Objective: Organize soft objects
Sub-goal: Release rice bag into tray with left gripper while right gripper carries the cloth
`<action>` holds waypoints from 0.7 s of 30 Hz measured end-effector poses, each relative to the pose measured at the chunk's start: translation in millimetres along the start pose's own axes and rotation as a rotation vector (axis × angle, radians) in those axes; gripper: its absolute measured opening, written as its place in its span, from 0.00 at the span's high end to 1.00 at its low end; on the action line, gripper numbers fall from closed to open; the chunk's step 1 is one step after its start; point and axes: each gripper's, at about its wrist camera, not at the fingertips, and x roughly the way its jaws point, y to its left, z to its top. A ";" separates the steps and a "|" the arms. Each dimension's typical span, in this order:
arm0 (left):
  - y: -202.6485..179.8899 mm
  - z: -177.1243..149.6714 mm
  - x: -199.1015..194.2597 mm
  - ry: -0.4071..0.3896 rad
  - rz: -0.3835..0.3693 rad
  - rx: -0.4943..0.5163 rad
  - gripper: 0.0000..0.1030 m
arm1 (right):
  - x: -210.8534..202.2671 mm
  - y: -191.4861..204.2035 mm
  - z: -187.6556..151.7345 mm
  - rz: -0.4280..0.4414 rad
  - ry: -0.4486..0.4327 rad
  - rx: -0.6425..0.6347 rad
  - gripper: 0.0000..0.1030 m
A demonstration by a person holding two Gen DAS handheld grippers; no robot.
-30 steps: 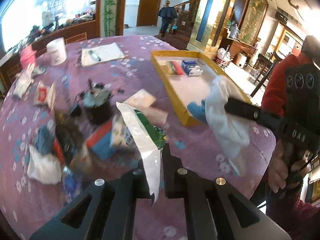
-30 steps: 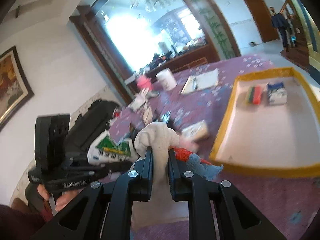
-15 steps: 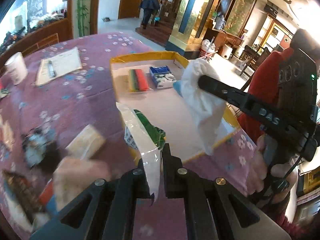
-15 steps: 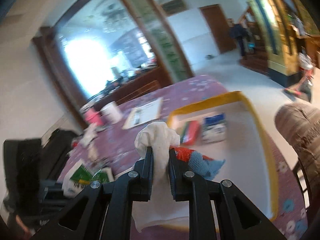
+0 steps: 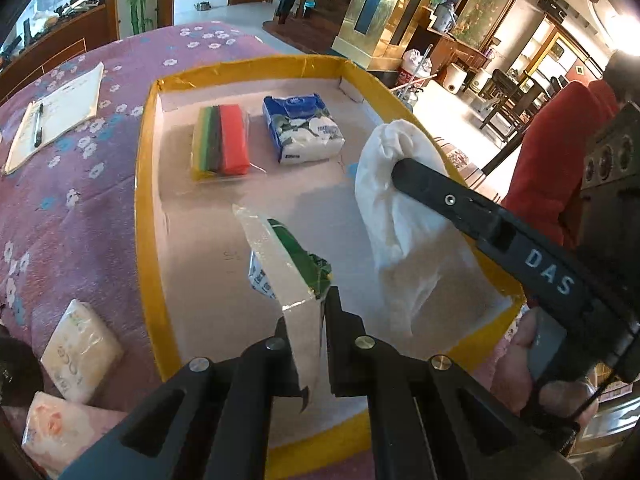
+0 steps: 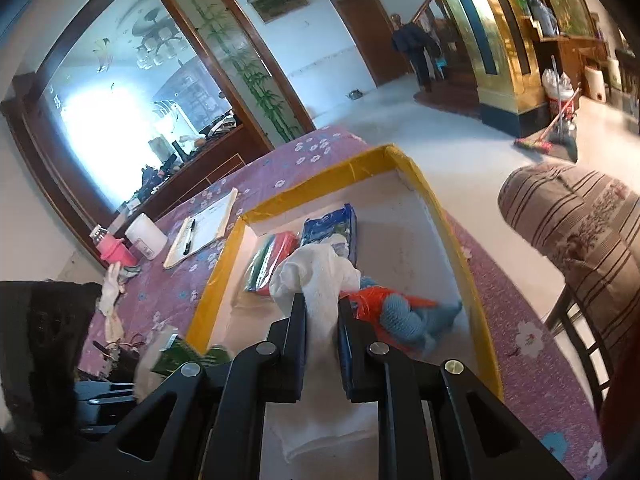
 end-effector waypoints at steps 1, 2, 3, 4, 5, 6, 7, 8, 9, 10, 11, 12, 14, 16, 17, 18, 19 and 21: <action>0.7 -0.4 1.0 0.001 -0.001 0.000 0.95 | -0.5 0.7 0.1 0.002 -0.001 -0.003 0.85; 1.6 -1.1 2.4 0.005 0.000 0.002 0.95 | -0.4 1.5 0.4 0.009 -0.002 -0.001 0.84; 2.4 -0.7 4.3 0.007 0.001 0.003 0.95 | -0.2 1.9 0.2 0.014 0.001 -0.001 0.84; 3.5 -0.8 5.2 0.007 0.006 0.000 0.95 | 0.7 2.2 0.2 0.011 0.006 -0.004 0.84; 5.4 -0.6 6.0 0.005 0.010 -0.005 0.95 | 2.4 3.6 -0.6 0.005 0.011 -0.007 0.84; 8.1 0.2 7.6 0.008 0.009 -0.008 0.95 | 4.6 5.0 -0.8 0.001 0.014 -0.009 0.84; 10.1 0.2 7.9 0.010 0.006 -0.013 0.95 | 5.9 6.5 -1.3 0.003 0.014 -0.009 0.84; 11.5 0.1 6.4 0.008 0.003 -0.018 0.95 | 6.3 7.1 -1.5 0.007 0.012 -0.008 0.84; 12.7 0.6 5.9 0.004 0.001 -0.020 0.95 | 5.5 7.3 -1.7 0.006 0.006 -0.007 0.84; 12.9 1.4 5.3 0.002 0.000 -0.020 0.95 | 4.9 7.7 -1.2 0.005 -0.001 -0.008 0.84; 13.2 2.2 5.2 0.001 -0.003 -0.021 0.95 | 4.2 8.1 -1.3 0.008 -0.004 -0.009 0.84; 12.9 2.8 5.1 -0.001 -0.007 -0.023 0.95 | 3.8 8.4 -1.3 0.011 -0.004 -0.009 0.84; 12.5 2.8 6.6 0.001 -0.004 -0.018 0.95 | 3.9 8.9 -1.7 0.013 -0.007 -0.009 0.84; 12.5 2.0 8.8 0.008 -0.002 -0.012 0.95 | 5.1 9.6 -2.0 0.015 -0.003 -0.008 0.84; 11.6 1.9 9.4 0.011 -0.002 -0.011 0.91 | 5.2 9.7 -2.3 0.018 -0.004 -0.006 0.84; 10.5 2.4 9.5 0.013 0.004 -0.008 0.88 | 3.9 9.6 -2.6 0.025 -0.010 -0.004 0.84; 9.3 2.3 8.8 0.011 0.011 -0.005 0.74 | 1.6 9.5 -2.3 0.033 -0.019 -0.002 0.84; 7.3 2.3 4.5 -0.011 0.020 -0.003 0.40 | -6.7 9.6 -0.6 0.053 -0.058 -0.001 0.84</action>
